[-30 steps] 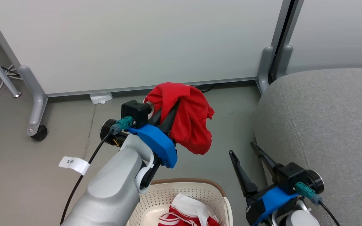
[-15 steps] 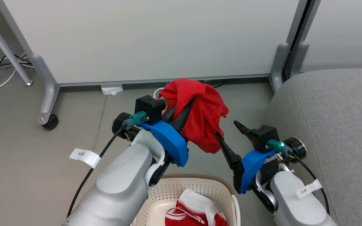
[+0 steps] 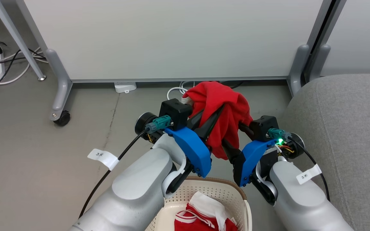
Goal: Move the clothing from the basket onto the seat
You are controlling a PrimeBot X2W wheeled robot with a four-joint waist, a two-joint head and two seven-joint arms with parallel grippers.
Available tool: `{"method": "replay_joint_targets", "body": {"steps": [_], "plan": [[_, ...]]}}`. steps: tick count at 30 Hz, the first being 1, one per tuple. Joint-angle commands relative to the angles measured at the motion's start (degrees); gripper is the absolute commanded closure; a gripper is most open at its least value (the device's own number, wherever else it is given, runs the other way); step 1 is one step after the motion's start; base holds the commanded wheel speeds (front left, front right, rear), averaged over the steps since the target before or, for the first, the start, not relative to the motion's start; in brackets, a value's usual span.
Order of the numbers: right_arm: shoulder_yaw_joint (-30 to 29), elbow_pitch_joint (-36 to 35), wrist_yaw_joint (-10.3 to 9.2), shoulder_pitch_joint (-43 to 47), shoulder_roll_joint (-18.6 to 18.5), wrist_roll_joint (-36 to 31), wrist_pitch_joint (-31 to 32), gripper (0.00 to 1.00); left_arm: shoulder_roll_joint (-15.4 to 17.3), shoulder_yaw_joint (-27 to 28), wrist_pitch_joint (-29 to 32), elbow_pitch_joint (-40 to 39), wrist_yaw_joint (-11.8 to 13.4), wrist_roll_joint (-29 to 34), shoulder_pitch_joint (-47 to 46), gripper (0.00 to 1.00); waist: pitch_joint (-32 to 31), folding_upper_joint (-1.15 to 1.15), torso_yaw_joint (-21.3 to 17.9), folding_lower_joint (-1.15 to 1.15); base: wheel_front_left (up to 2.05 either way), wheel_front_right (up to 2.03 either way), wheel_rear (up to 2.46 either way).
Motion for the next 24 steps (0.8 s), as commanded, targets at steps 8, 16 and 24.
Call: {"method": "replay_joint_targets", "body": {"steps": [8, 16, 24], "plan": [[4.5, 3.8, 0.01, -2.2, -0.2, 4.9, -2.0, 1.00, -0.1, -1.5, -0.7, -0.3, -0.1, -1.1, -1.3, 1.00, -0.3, 0.00, -1.0, 0.00, 0.00, 0.00, 0.00], [7.4, 5.4, 0.01, -3.1, -0.2, 7.2, -3.6, 1.00, 0.0, -1.6, -1.3, 1.1, -0.1, -1.6, -1.1, 1.00, -0.8, 0.00, -2.3, 0.00, 0.00, 0.00, 0.00], [8.8, 7.3, 0.01, -3.4, -0.2, 7.8, -4.8, 1.00, 0.0, -1.6, -1.8, 2.2, -0.1, -2.2, -0.2, 1.00, -1.5, 0.00, -2.9, 0.00, 0.00, 0.00, 0.00]]}}
